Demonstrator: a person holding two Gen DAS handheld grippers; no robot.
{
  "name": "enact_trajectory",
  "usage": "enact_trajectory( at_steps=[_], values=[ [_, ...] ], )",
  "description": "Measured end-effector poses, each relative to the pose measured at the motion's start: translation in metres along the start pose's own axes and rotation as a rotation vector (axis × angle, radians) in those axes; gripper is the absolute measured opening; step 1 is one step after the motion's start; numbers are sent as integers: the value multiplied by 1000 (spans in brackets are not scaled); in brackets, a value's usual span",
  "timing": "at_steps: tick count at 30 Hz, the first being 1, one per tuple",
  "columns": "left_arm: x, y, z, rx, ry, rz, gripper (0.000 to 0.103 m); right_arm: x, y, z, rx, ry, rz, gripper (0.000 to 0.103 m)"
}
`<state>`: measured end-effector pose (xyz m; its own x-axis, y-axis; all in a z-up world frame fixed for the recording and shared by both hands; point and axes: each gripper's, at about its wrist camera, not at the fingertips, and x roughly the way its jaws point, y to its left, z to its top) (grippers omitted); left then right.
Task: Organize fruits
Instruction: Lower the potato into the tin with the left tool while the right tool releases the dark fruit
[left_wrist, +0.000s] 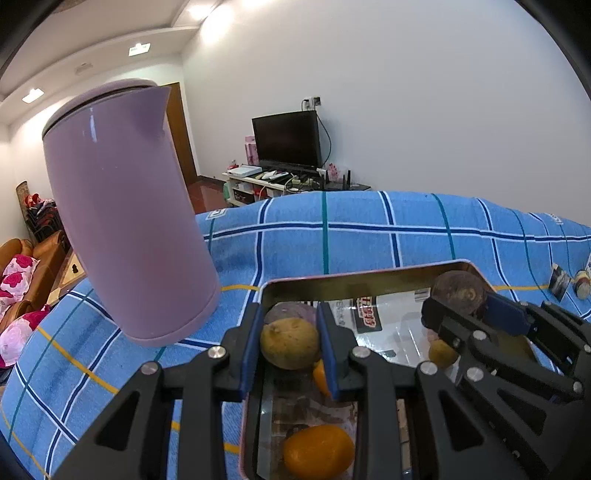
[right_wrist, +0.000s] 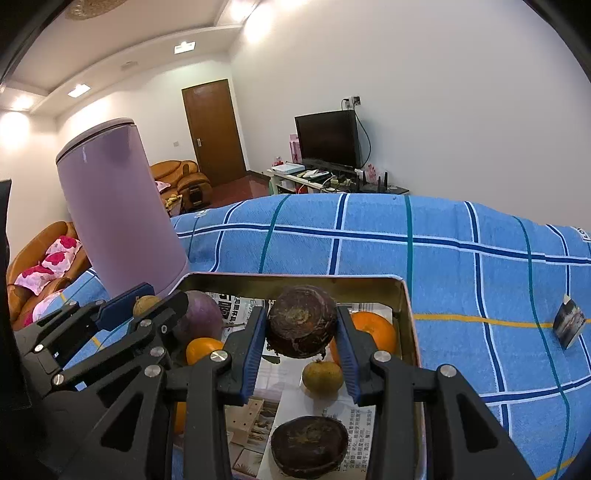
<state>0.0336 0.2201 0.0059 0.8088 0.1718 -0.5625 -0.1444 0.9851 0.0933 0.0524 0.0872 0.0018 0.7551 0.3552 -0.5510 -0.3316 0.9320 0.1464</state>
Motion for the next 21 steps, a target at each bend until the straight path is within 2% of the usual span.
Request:
enact_trajectory(
  at_steps=[21],
  values=[
    [2, -3, -2, 17, 4, 21, 31, 14, 0, 1, 17, 52, 21, 40]
  ],
)
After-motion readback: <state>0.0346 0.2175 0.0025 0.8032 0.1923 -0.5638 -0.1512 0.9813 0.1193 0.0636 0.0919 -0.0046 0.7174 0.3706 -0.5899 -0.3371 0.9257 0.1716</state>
